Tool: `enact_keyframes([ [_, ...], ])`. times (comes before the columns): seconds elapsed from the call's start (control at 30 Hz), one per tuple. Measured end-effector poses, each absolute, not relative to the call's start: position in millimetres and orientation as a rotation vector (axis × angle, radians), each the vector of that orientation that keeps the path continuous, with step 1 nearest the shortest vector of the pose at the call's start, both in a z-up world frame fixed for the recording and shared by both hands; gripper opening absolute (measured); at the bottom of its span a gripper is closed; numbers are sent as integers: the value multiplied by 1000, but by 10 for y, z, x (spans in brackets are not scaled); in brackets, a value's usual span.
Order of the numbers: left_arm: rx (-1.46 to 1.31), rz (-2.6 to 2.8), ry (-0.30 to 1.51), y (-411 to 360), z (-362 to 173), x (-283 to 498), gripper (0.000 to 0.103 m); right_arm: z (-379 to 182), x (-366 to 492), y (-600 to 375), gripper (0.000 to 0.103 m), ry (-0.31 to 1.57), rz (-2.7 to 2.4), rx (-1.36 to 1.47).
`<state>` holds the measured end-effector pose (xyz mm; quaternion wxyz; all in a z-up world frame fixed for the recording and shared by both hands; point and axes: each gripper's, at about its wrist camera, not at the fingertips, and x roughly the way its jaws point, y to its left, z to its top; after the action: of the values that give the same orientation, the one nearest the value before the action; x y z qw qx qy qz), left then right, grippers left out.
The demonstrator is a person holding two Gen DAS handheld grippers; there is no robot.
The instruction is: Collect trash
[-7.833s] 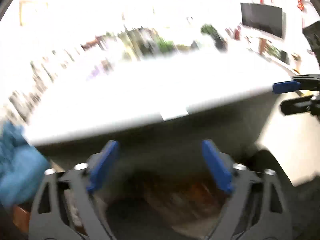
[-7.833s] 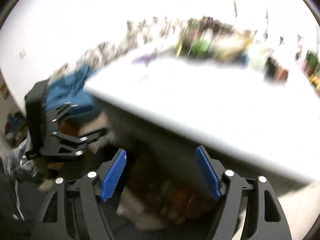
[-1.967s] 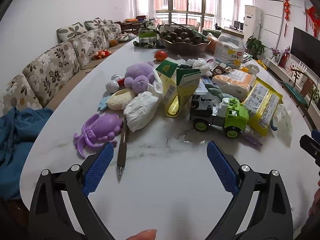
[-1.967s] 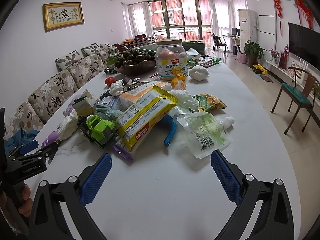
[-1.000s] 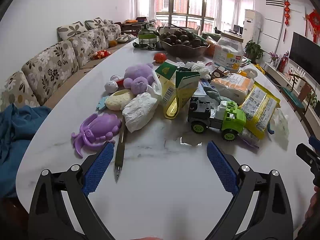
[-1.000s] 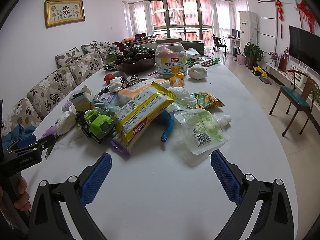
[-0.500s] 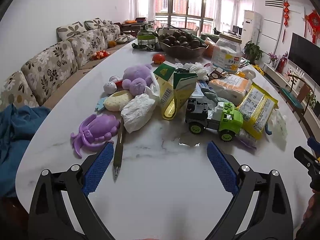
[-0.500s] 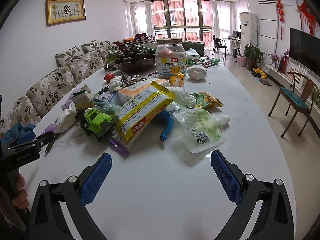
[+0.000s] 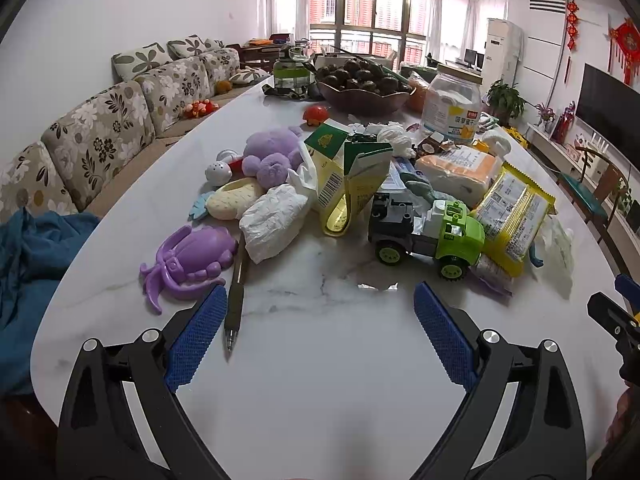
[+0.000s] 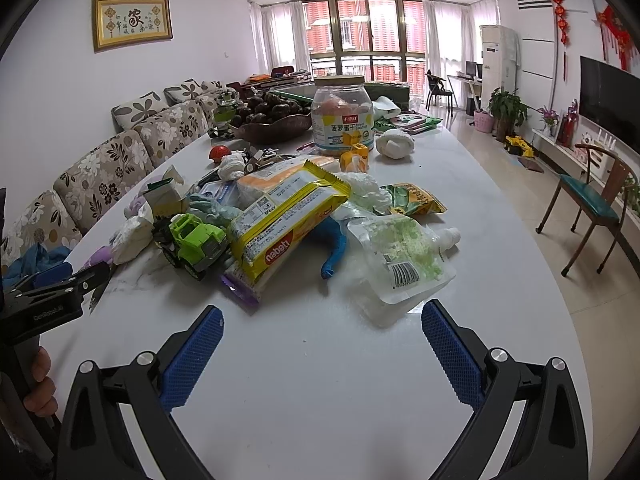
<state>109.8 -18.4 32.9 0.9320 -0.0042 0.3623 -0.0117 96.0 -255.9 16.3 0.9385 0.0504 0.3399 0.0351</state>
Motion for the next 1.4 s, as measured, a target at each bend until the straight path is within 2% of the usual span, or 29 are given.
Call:
enact_keyframes([
  [0.37, -37, -50, 734, -223, 351, 1049, 95, 99, 938, -2553, 98, 708, 80, 94],
  [1.4, -14, -40, 765, -235, 296, 1074, 95, 107, 937, -2578, 98, 713, 86, 103],
])
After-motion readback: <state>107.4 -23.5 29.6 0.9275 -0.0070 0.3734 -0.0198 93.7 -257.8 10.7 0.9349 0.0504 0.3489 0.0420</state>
